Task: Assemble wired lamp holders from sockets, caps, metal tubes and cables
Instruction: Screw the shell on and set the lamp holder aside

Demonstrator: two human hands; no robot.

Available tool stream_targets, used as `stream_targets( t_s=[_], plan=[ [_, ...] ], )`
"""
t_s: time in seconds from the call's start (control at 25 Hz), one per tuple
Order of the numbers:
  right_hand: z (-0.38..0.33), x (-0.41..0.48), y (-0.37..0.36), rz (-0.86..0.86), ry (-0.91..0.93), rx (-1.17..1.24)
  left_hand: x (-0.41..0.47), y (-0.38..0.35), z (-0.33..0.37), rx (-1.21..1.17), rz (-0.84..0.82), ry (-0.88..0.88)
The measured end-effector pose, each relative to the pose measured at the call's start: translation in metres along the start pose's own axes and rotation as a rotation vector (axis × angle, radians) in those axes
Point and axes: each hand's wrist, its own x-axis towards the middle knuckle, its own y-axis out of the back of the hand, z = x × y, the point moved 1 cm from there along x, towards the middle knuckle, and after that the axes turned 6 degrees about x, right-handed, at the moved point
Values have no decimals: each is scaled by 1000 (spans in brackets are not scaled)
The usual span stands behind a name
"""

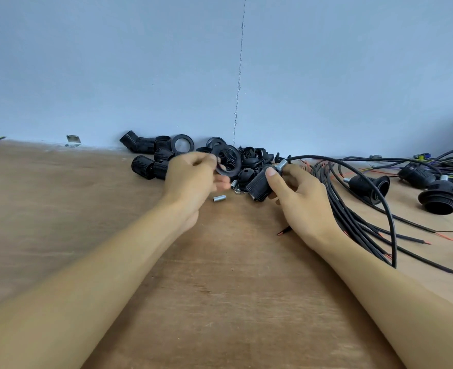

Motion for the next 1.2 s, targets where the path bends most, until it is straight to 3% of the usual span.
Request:
stream_targets(
  t_s=[0.08, 0.2, 0.44, 0.56, 0.84, 1.2],
  plan=[
    [-2, 0, 0, 7, 6, 18, -18, -3, -5, -127, -141, 98],
    [-4, -1, 1, 10, 12, 52, -33, 0, -16, -87, -212, 106],
    [-4, -2, 0, 90, 22, 109, -35, 11, -24, -124, -114, 117],
    [-2, 0, -2, 38, -31, 205, -35, 15, -27, -132, -40, 108],
    [-8, -9, -15, -138, -94, 358, -44, 9, -28, -58, -166, 8],
    [-29, -28, -37, -40, -350, 577, -40, 13, -26, 46, -12, -14]
  ],
)
